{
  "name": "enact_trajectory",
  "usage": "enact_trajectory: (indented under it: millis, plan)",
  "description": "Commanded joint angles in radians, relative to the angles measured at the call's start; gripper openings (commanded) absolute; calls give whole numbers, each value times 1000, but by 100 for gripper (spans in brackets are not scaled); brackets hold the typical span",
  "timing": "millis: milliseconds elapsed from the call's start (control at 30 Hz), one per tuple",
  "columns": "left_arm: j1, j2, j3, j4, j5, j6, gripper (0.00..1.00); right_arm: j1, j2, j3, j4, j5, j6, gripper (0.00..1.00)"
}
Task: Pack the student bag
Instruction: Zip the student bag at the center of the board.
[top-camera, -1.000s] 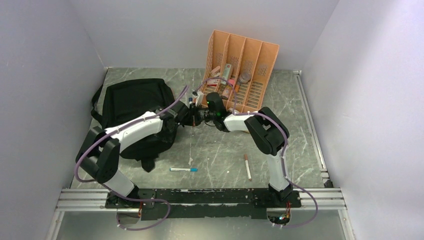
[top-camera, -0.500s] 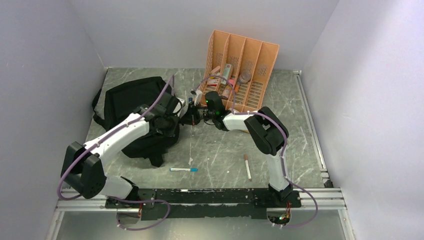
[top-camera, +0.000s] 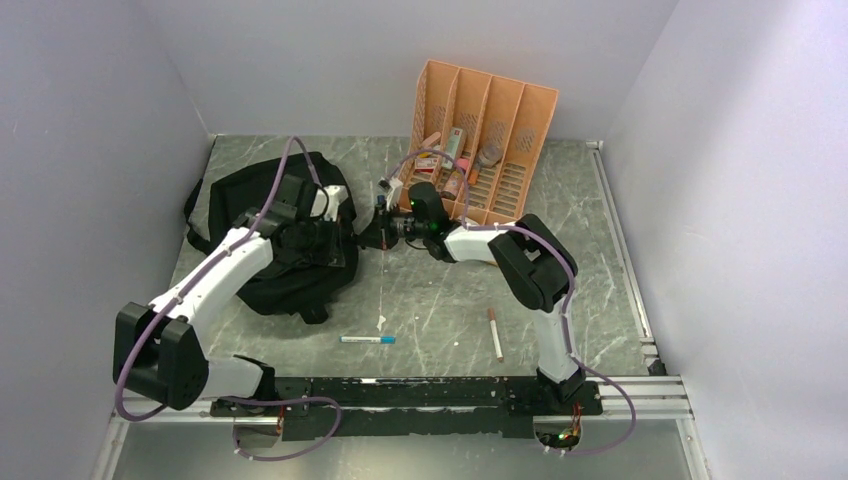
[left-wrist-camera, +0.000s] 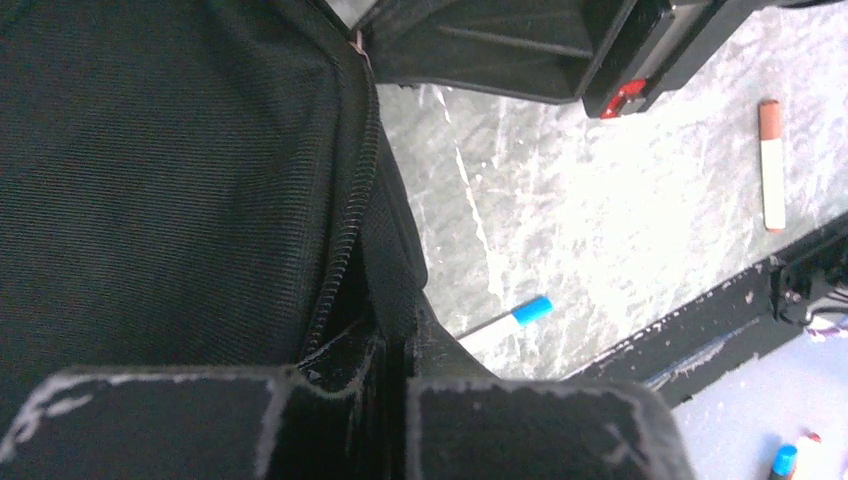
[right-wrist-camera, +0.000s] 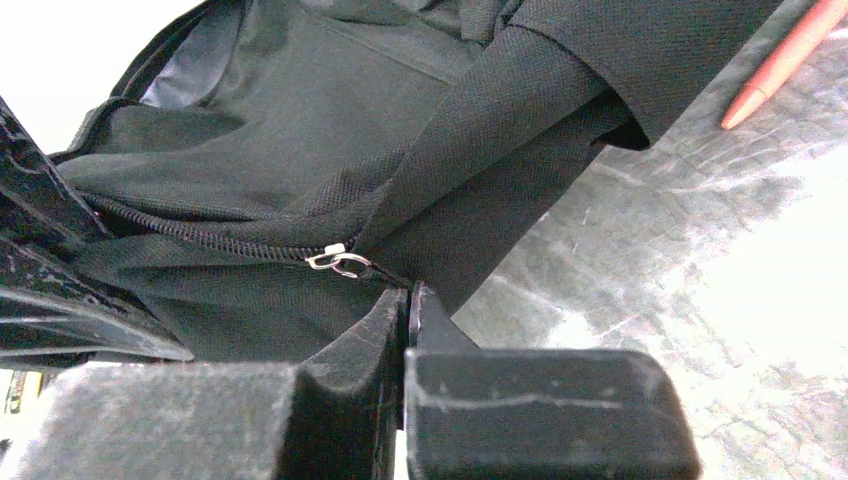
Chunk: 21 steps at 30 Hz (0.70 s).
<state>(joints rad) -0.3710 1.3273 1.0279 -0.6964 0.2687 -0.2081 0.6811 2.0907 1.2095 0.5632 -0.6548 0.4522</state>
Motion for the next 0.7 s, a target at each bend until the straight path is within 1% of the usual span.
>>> enact_trajectory:
  millis: [0,100,200,267,367,567,667]
  plan:
    - [3,-38,-5,62,182,6,6,-1,-45,-62,15,77,-61,0]
    - [3,-29,1,49,219,20,15,9,-75,-88,48,89,-86,0]
    - [3,-47,27,49,250,23,28,16,-87,-94,59,98,-89,0]
    - [3,-63,52,42,268,24,33,16,-87,-94,61,97,-87,0]
    - [3,-74,90,26,272,27,34,16,-88,-96,61,96,-83,0]
    - [3,-92,144,21,177,13,32,15,-88,-97,67,83,-72,0]
    - [3,-89,159,20,198,25,34,17,-85,-94,66,81,-67,0]
